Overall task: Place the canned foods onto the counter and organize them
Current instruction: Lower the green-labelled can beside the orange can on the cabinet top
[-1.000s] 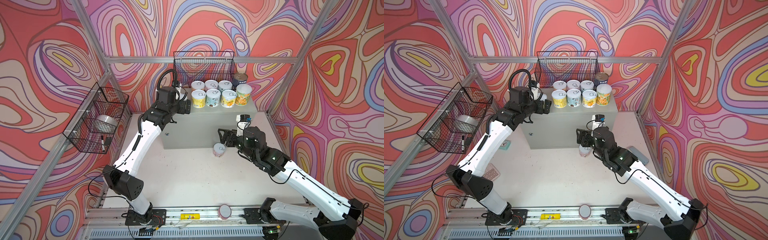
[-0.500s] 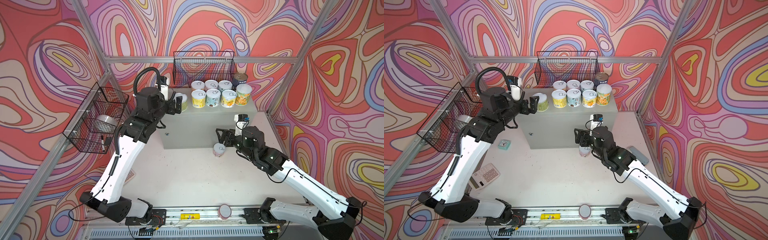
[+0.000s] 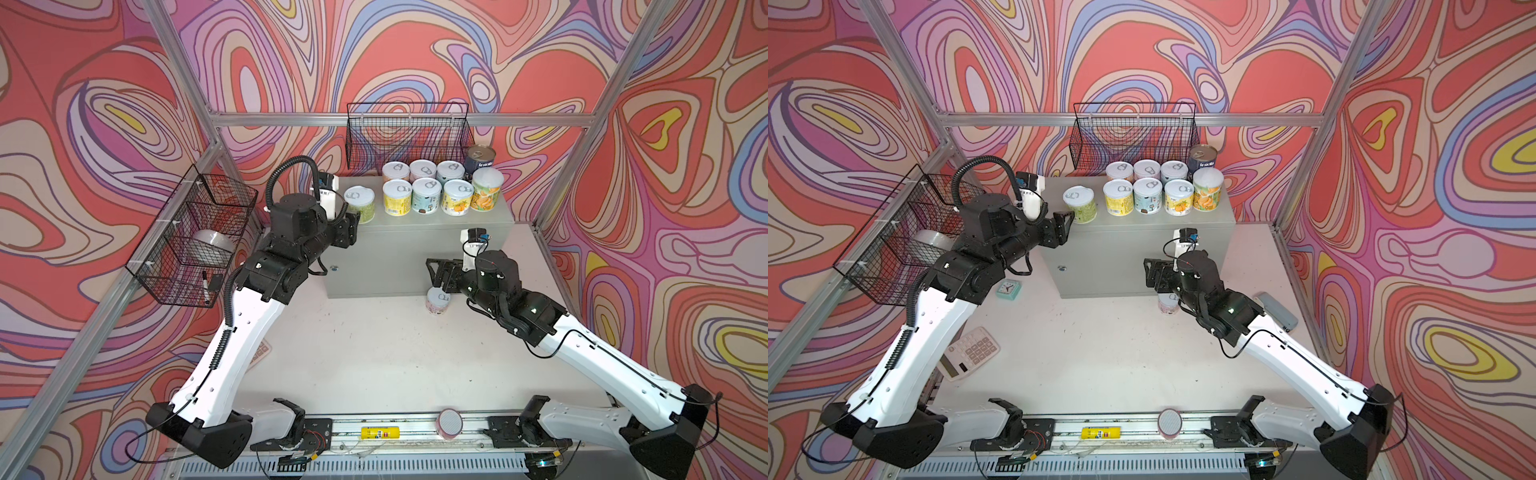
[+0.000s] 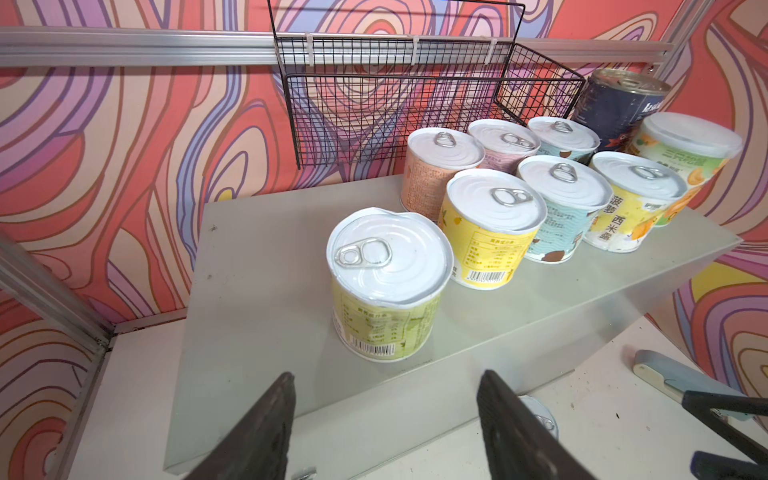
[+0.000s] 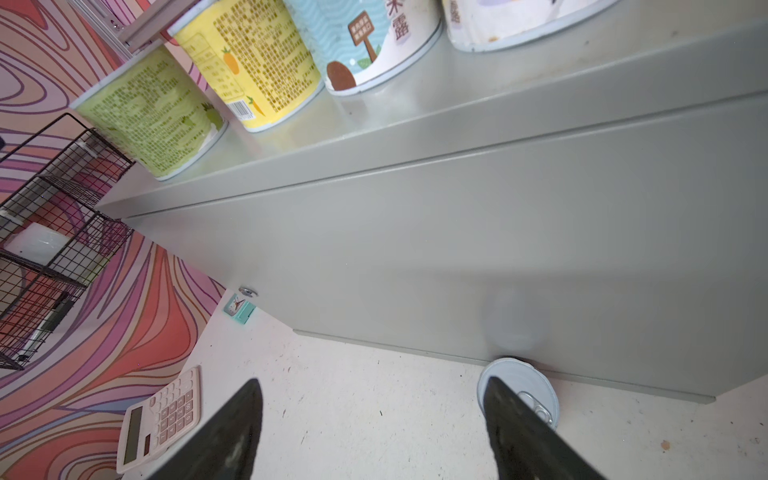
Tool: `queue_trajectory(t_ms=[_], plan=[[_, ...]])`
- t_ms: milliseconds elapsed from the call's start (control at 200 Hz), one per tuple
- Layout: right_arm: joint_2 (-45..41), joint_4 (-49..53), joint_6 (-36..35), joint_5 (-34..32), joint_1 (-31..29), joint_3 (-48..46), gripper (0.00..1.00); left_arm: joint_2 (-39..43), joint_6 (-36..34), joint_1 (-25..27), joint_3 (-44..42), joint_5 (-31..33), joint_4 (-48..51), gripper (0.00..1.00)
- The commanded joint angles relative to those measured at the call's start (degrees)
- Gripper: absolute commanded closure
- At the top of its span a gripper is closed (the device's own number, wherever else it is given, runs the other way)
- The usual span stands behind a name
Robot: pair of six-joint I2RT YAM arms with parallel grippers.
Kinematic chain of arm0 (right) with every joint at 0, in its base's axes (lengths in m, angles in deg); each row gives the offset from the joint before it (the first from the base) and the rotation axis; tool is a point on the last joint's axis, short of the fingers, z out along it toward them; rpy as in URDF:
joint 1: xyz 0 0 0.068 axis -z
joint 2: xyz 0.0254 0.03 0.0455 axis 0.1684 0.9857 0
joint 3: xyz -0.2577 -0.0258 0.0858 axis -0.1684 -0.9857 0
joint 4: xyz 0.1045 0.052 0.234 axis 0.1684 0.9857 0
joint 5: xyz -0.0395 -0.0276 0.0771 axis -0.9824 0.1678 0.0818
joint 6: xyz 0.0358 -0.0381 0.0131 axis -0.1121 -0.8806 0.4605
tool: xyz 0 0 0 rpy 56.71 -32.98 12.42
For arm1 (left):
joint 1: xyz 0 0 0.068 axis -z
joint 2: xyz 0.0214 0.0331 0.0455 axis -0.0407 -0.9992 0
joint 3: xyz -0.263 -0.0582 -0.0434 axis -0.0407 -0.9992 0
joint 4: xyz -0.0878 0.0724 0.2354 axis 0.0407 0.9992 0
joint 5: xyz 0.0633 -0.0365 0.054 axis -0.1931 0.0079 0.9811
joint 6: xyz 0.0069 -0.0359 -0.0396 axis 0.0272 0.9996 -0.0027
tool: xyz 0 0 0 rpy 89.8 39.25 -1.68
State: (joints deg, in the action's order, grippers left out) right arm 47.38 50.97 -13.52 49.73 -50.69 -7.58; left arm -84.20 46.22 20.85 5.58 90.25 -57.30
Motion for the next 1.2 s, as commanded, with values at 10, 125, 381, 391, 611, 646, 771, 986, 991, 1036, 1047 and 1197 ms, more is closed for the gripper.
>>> queue_trajectory(t_ms=[10, 125, 381, 391, 611, 646, 771, 986, 991, 1036, 1047, 1197], plan=[[-0.1, -0.4, -0.7, -0.5, 0.0, 0.9, 0.14, -2.0, 1.5, -0.4, -1.0, -2.0, -2.9, 0.30], [-0.5, 0.0, -1.0, -1.0, 0.0, 0.6, 0.14, -3.9, 2.4, -0.4, -1.0, -2.3, -3.6, 0.37], [-0.8, 0.8, -1.8, -2.2, 0.1, 0.5, 0.14, -6.6, 3.8, -0.4, -1.4, -2.2, -5.6, 0.48], [-0.7, 0.8, -1.8, -2.3, 0.1, 0.5, 0.14, -6.7, 3.8, -0.4, -1.4, -2.1, -5.7, 0.48], [-0.2, 1.1, -2.6, -2.8, 0.1, 0.9, 0.14, -9.7, 3.5, -0.6, -0.2, -2.1, -7.3, 0.49], [-0.1, 1.2, -2.7, -3.0, 0.1, 1.0, 0.14, -10.4, 3.5, -0.7, 0.2, -1.7, -7.4, 0.49], [0.0, 1.5, -3.0, -3.4, 0.1, 1.3, 0.13, -12.2, 3.6, -1.2, 1.5, -1.1, -8.1, 0.49], [0.2, 1.6, -3.3, -4.0, 0.1, 1.5, 0.13, -15.1, 4.2, -2.3, 4.0, -1.0, -9.2, 0.48], [0.1, 1.6, -3.3, -4.0, 0.1, 1.5, 0.13, -15.2, 4.2, -2.3, 4.1, -1.0, -9.2, 0.48], [0.2, 1.6, -3.4, -4.3, 0.1, 1.5, 0.13, -15.7, 4.2, -2.5, 4.7, -1.2, -9.4, 0.48], [0.2, 1.6, -3.4, -4.3, 0.1, 1.5, 0.13, -15.8, 4.2, -2.5, 4.8, -1.1, -9.5, 0.48], [0.2, 1.5, -3.7, -5.0, 0.1, 1.4, 0.13, -18.3, 3.5, -2.6, 7.7, -2.3, -9.7, 0.47]])
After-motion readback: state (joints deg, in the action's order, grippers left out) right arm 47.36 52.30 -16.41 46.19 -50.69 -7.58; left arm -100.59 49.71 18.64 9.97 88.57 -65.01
